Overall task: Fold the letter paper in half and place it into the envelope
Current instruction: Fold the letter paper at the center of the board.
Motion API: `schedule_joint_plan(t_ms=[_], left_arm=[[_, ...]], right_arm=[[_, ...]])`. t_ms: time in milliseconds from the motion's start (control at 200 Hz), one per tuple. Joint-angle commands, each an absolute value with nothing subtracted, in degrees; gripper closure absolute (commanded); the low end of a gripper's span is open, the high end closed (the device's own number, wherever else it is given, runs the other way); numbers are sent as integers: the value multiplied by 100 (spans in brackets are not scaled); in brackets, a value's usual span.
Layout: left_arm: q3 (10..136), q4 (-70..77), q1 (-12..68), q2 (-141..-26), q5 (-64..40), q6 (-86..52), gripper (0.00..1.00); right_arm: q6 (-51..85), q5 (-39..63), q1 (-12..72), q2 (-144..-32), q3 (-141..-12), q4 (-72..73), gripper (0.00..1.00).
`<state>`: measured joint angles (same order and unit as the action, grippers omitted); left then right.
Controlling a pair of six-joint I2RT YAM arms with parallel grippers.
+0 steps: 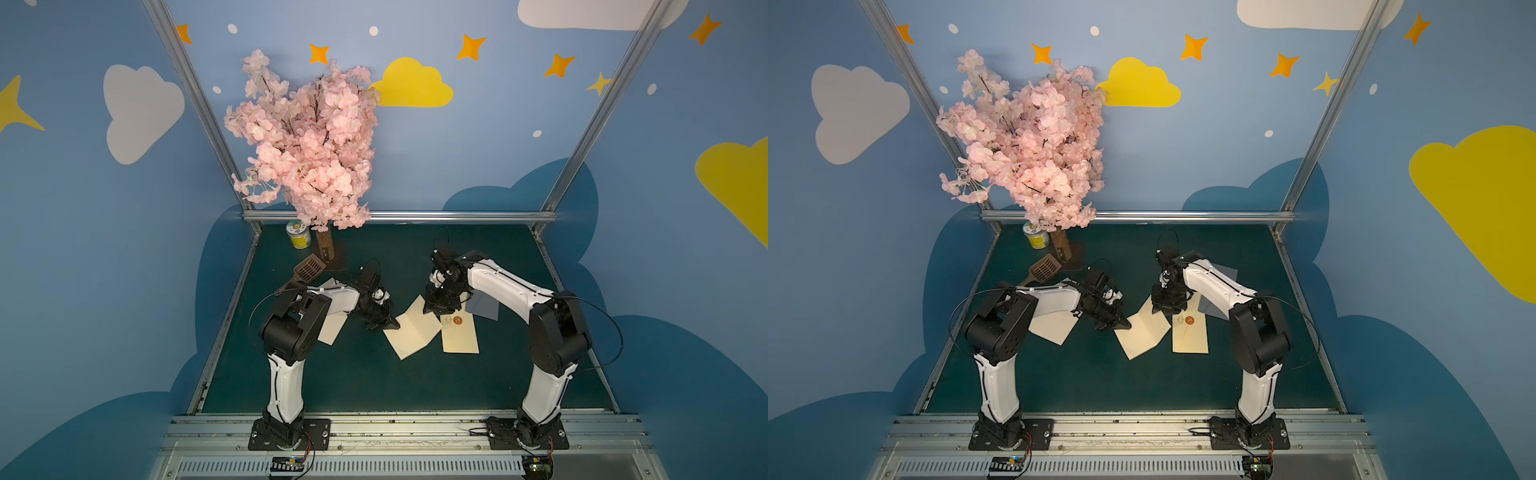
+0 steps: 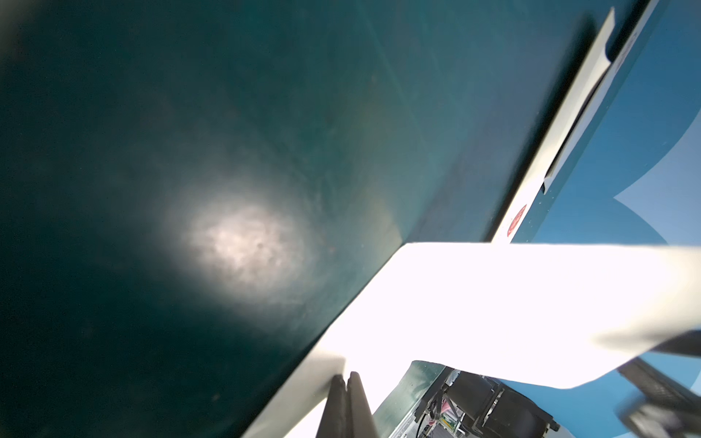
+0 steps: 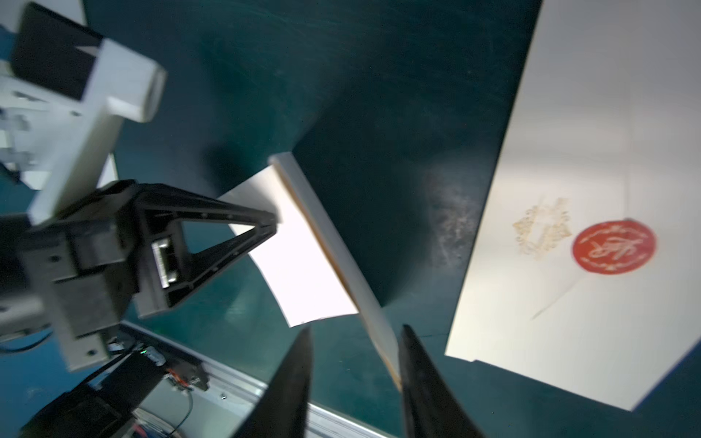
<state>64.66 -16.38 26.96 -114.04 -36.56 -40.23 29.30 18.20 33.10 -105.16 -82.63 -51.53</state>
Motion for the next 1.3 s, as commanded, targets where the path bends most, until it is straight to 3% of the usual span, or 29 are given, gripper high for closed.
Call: schedule_joint_plan(t_ms=[0,90,265,435,526,656,706,836,961,1076,1291], left_arm=[[6449,-1929,2709,-11703,-3368,-3835,97],[6482,-1943,2712,-11744,-3385,-3790,97],[6530,-2017,2707,-11767,-3408,-3705,97],[6524,-2073,2696,-11746,-3419,-3641,97],[6512,-2082,2673,-11735,-3435,-3626,97],[6486,-2083,2648,-11725,-3457,-3599,97],[6461,-2084,2642,-11716,-3463,-3590,97],[6419,-2040,2586,-11697,-3500,-3592,97],[6372,-2026,2553,-11616,-3515,-3594,97],[6354,-2139,2535,-11411,-3465,-3550,97],[6382,-2844,2497,-10717,-3166,-3212,97]], right_arm=[[2825,2842,3318,-10227,-7952,-4626,38],[2929,3528,3329,-10201,-7630,-4111,28],[3270,4486,3341,-10253,-7187,-3081,27],[3483,4772,3332,-10536,-7091,-2673,32],[3594,4888,3331,-10735,-7092,-2452,40],[3755,5093,3351,-10945,-7147,-2196,39],[3796,5115,3337,-10997,-7142,-2132,46],[3808,5045,3328,-11134,-7162,-2204,76],[3724,4749,3314,-11302,-7211,-2544,90],[3523,4339,3328,-11490,-7339,-3032,100],[3220,3479,3345,-11868,-7689,-3937,100]])
